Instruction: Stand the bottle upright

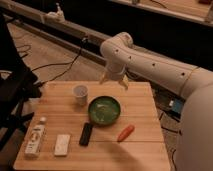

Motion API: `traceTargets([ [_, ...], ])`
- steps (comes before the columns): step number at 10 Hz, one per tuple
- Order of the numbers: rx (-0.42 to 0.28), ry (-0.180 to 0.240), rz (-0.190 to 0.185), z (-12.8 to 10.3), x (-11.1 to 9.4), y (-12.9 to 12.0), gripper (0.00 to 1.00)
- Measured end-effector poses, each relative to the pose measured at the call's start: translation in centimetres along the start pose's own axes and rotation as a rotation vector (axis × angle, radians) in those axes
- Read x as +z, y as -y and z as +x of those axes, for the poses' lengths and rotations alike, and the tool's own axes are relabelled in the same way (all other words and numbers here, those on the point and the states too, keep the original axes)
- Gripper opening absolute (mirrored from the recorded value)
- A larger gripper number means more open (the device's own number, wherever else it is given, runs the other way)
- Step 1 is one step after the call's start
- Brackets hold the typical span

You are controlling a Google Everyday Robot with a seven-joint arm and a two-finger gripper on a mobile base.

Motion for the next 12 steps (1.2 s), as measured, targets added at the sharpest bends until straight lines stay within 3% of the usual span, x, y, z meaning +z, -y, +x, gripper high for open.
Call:
traceTargets([
  [10,0.000,0.000,0.000,0.00,0.00,-0.01,0.80],
  [12,-0.005,0.015,0.000,-0.14,0.17,-0.08,0.80],
])
